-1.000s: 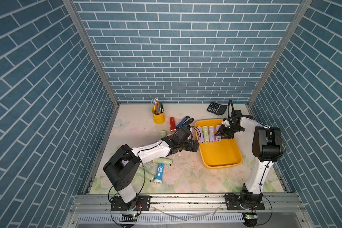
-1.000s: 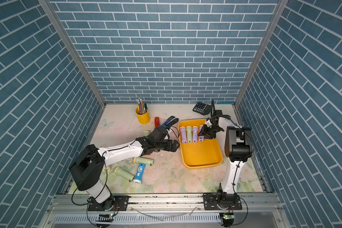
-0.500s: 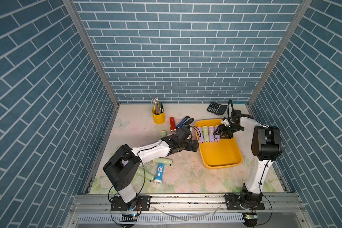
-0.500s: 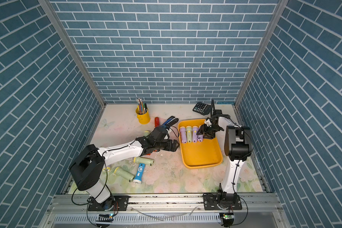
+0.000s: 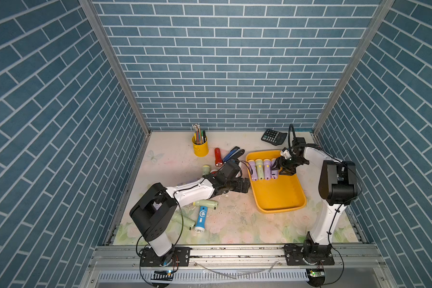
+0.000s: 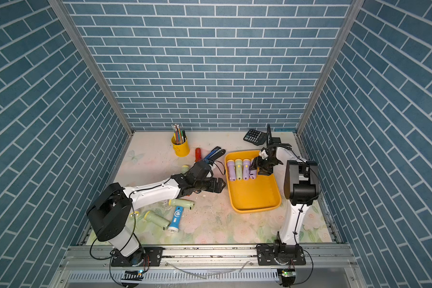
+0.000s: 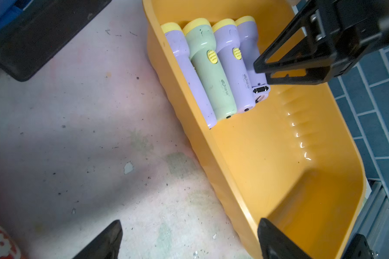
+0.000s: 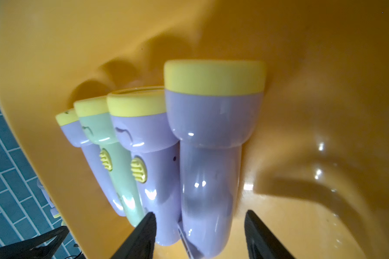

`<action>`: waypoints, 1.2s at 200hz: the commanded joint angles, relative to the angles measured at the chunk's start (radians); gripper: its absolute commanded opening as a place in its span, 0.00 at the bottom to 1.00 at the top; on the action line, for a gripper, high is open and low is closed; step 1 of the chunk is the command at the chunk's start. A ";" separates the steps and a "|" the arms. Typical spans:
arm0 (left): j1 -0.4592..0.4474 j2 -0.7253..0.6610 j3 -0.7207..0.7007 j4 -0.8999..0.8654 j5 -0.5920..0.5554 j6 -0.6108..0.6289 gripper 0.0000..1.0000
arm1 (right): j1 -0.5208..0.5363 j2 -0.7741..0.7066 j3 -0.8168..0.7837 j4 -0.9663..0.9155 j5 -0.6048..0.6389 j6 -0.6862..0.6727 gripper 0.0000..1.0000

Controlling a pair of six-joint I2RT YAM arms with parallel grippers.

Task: Put the flashlights into the storage boxes
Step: Place the flashlight at the storage box, then pick up the flashlight from the center of the board.

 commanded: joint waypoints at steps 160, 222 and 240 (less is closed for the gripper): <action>0.097 -0.417 -0.274 -0.225 -0.123 -0.038 0.95 | 0.494 -0.383 -0.148 0.104 0.227 0.208 0.59; 0.152 -0.476 -0.339 -0.291 -0.120 -0.043 0.95 | 0.649 -0.314 -0.143 0.149 0.245 0.244 0.58; 0.163 -0.479 -0.346 -0.303 -0.111 -0.047 0.95 | 0.678 -0.287 -0.134 0.151 0.242 0.246 0.58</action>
